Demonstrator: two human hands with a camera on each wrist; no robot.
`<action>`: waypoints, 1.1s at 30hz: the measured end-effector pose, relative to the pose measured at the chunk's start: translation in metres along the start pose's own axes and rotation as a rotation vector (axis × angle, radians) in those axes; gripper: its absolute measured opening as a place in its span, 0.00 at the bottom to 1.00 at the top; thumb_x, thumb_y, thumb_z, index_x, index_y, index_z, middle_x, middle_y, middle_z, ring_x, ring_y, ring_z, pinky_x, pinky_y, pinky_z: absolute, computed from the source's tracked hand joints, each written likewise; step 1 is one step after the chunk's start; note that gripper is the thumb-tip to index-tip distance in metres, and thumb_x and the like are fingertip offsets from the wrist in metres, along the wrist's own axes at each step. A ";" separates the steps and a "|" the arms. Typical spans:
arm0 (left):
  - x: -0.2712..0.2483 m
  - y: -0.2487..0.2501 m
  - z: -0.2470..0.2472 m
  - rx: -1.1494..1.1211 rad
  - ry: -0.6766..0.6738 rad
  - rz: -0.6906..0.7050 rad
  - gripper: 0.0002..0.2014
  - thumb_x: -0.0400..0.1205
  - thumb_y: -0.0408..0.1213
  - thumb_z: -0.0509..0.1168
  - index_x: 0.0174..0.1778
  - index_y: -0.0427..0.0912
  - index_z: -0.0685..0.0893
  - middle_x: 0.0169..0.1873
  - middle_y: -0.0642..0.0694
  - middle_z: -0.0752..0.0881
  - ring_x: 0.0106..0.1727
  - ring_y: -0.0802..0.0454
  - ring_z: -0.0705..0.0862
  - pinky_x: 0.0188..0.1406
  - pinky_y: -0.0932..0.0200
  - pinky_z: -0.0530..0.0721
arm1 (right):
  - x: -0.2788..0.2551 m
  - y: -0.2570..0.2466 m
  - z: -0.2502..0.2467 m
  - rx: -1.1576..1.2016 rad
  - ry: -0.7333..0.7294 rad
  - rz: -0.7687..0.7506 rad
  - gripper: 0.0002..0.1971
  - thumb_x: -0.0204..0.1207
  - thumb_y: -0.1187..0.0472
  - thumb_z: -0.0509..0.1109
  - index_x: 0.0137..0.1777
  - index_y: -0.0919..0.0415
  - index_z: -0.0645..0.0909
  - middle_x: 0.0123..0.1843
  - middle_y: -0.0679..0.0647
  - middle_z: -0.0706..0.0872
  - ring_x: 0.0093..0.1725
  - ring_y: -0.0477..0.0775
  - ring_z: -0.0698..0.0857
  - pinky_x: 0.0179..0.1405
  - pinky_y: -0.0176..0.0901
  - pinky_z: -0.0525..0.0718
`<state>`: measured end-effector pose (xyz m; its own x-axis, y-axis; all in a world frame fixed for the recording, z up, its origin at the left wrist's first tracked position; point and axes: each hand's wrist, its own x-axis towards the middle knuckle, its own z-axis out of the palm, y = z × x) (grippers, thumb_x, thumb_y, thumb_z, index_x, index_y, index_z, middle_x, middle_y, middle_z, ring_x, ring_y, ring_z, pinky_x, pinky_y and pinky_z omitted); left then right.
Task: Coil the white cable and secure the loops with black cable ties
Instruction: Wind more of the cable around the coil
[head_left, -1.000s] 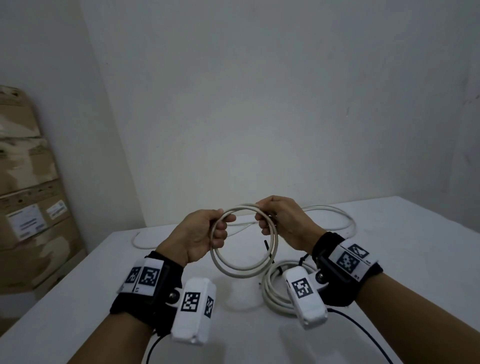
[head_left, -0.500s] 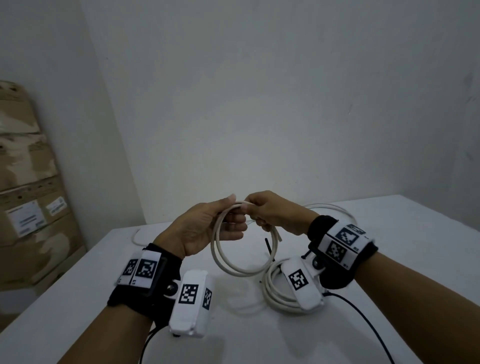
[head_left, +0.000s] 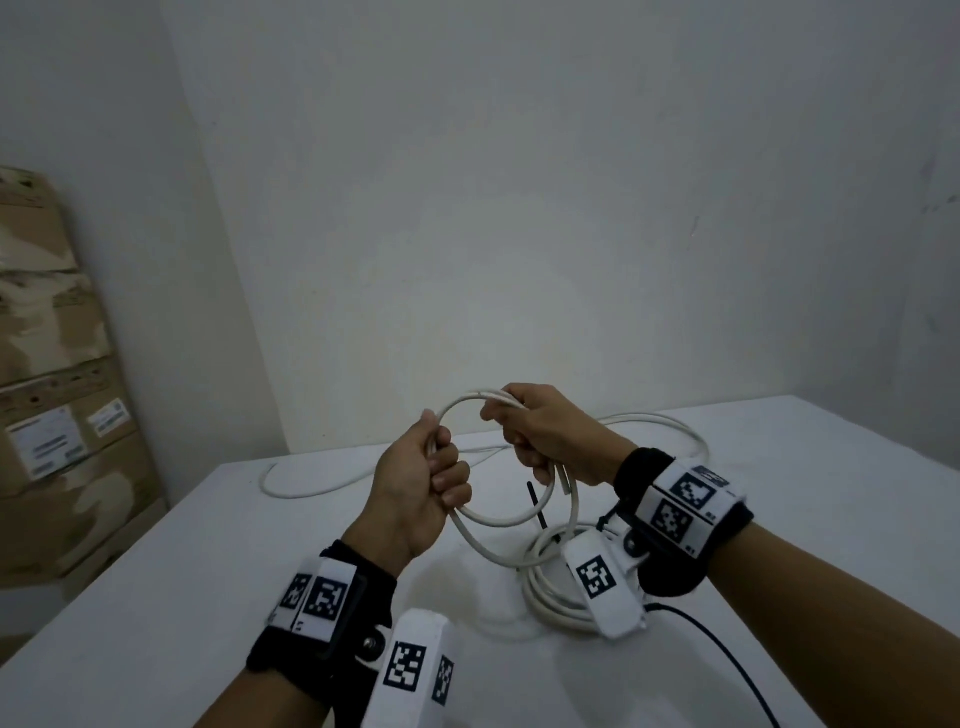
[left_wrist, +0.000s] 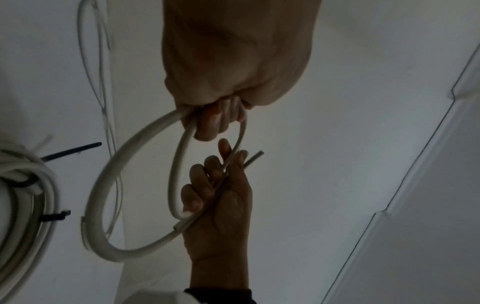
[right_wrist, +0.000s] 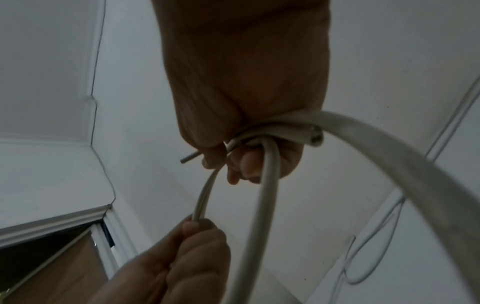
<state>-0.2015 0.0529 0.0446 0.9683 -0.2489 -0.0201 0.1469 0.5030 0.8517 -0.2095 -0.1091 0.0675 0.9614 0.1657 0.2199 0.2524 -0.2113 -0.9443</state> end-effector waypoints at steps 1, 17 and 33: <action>-0.001 -0.001 0.001 0.031 -0.003 0.004 0.19 0.87 0.47 0.55 0.32 0.42 0.70 0.17 0.52 0.61 0.15 0.58 0.59 0.11 0.67 0.60 | 0.000 0.000 -0.002 0.021 -0.001 0.001 0.11 0.84 0.55 0.60 0.50 0.63 0.77 0.29 0.52 0.71 0.20 0.47 0.70 0.13 0.35 0.71; -0.015 0.001 -0.007 0.435 -0.008 0.110 0.12 0.88 0.43 0.57 0.56 0.39 0.78 0.22 0.49 0.63 0.18 0.55 0.59 0.16 0.64 0.66 | -0.003 -0.005 0.000 -0.174 -0.027 0.008 0.20 0.85 0.48 0.56 0.42 0.63 0.76 0.25 0.54 0.71 0.15 0.47 0.67 0.13 0.35 0.71; 0.002 0.005 -0.020 -0.025 0.240 0.157 0.07 0.84 0.32 0.60 0.40 0.41 0.80 0.15 0.53 0.58 0.12 0.59 0.56 0.10 0.71 0.55 | -0.007 0.013 -0.002 0.074 -0.041 0.053 0.16 0.87 0.54 0.54 0.55 0.66 0.77 0.34 0.59 0.83 0.29 0.57 0.84 0.26 0.47 0.86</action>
<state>-0.1946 0.0714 0.0385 0.9993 0.0350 -0.0152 -0.0061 0.5408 0.8411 -0.2130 -0.1153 0.0542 0.9674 0.1961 0.1604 0.1910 -0.1491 -0.9702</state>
